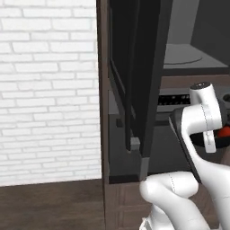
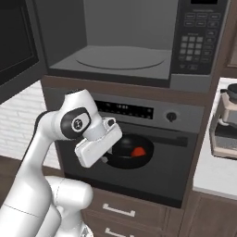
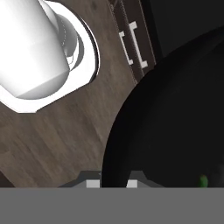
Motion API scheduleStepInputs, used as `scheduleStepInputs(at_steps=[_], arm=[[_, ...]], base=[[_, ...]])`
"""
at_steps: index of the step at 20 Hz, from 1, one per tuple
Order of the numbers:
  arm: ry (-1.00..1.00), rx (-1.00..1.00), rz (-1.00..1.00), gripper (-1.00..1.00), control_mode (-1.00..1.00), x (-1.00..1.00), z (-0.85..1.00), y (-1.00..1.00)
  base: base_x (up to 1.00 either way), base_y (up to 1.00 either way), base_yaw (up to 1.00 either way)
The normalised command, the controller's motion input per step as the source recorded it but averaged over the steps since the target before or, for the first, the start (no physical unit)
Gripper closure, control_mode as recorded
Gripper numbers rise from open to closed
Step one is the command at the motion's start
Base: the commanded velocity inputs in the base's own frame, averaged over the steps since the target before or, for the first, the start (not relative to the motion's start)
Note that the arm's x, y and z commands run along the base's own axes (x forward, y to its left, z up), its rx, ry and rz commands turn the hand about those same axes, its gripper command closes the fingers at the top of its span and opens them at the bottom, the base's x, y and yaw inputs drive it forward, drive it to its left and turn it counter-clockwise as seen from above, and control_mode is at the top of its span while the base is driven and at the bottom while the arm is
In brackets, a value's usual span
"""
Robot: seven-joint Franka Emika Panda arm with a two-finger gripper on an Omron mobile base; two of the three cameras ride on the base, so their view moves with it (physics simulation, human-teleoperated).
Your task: Pick the bell pepper from the sink and place it in the bowl. Then pick the bowl and place it in the microwave. Then close the microwave door and press the start button.
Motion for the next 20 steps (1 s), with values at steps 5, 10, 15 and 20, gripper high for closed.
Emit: scheduleStepInputs(at_steps=[5,10,15,20], arm=[[0.0,0.0,0.0,1.0,1.0,0.0,0.0,0.0],[0.0,0.0,0.0,1.0,1.0,0.0,0.0,0.0],[0.0,0.0,0.0,1.0,1.0,0.0,0.0,0.0],[0.0,0.0,0.0,1.0,1.0,0.0,0.0,0.0]], base=[[0.33,0.24,-0.07],[0.32,0.11,-0.08],[0.0,0.01,-0.07],[0.0,0.0,-0.04]])
